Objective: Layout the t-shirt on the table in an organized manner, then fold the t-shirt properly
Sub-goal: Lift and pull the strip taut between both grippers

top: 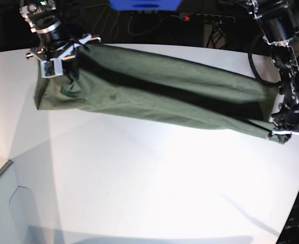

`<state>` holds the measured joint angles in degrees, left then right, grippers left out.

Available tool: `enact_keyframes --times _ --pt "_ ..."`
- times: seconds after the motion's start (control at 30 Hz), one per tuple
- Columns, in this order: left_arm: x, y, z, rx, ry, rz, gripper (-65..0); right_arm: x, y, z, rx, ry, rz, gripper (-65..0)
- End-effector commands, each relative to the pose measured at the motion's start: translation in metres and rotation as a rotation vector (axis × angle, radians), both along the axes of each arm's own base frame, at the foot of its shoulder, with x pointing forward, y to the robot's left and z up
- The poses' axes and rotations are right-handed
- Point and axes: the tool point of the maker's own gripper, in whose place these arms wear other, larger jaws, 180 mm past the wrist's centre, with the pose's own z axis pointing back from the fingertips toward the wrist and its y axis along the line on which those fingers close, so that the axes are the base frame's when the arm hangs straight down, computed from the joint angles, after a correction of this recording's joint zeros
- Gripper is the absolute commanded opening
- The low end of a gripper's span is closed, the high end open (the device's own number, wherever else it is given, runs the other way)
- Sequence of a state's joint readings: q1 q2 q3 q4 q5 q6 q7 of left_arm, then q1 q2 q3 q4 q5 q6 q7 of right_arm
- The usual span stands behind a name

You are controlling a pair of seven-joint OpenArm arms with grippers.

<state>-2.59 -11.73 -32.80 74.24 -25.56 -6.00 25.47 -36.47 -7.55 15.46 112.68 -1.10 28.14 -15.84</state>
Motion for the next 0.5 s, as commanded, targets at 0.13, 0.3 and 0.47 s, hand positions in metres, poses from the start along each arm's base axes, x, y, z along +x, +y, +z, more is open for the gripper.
enact_keyframes --times 0.13,0.3,0.47 --pt "0.004 0.008 0.014 0.031 -0.042 0.006 -64.8 -0.007 0.006 -0.005 0.029 0.008 0.006 -65.0" --pt "0.000 0.003 -0.008 -0.013 -0.002 0.020 -64.8 -0.018 0.007 -0.028 0.049 0.072 -0.001 -65.0" --pt "0.003 0.009 -0.017 -0.012 -0.028 0.058 -64.8 -0.030 0.006 -0.035 0.046 0.107 0.001 -65.0"
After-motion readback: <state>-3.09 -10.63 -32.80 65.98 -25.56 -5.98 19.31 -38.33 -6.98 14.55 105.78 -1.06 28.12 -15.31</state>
